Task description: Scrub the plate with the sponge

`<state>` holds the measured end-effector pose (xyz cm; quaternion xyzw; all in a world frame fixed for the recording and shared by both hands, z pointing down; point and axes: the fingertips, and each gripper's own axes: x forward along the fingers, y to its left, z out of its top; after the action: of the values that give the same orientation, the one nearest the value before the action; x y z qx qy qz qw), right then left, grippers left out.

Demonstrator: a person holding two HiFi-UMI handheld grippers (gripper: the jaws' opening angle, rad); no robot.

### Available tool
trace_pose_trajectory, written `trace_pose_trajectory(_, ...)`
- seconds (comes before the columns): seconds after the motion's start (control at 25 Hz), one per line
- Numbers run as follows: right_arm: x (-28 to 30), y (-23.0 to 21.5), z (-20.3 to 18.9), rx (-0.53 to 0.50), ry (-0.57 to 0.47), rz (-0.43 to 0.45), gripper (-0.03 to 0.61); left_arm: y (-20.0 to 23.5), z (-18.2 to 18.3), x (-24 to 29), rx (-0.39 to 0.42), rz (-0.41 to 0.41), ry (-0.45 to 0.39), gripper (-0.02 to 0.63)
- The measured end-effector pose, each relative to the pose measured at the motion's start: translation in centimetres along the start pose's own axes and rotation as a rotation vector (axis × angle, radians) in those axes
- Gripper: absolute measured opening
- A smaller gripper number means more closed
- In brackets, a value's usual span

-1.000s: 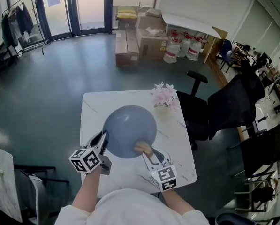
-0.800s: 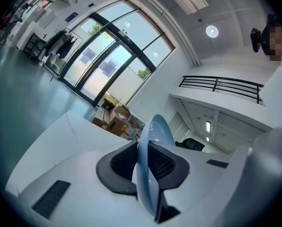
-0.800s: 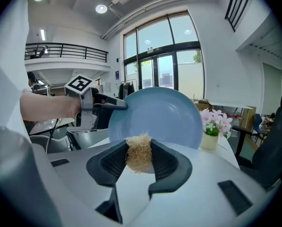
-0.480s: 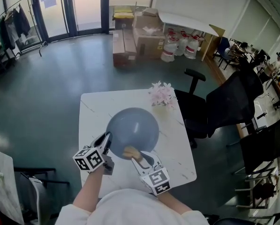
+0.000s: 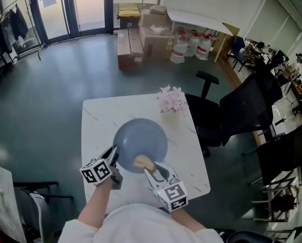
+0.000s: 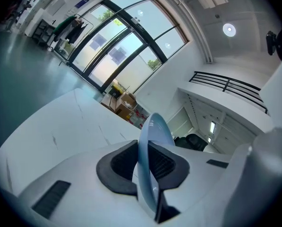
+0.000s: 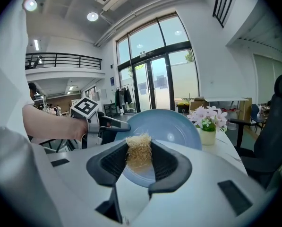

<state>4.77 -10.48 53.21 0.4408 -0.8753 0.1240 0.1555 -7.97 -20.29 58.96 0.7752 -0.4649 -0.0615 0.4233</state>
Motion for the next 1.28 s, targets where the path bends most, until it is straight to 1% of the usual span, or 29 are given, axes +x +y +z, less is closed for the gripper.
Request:
trace_pose_trajectory(0.2, -0.5, -0.6, -0.1, 0.014, 0.0, -0.018, 0.146, 1.7, -1.4, 0.9, -0.041, 0.038, 0.027, 0.052)
trace_pose_trajectory(0.52, -1.0, -1.4, -1.0, 0.03, 0.012, -0.039, 0.146, 3.3, -3.7, 2.6, -0.048, 0.094, 0.089, 0.052)
trace_pose_trajectory(0.76, -1.3, -2.1, -1.3, 0.031, 0.025, -0.046, 0.146, 4.7, -5.4, 3.4, -0.083, 0.132, 0.134, 0.052)
trace_pose_trajectory(1.28, -1.8, -2.8, -1.7, 0.041, 0.022, -0.068, 0.146, 6.6, -7.0, 4.3, -0.116, 0.187, 0.172, 0.052)
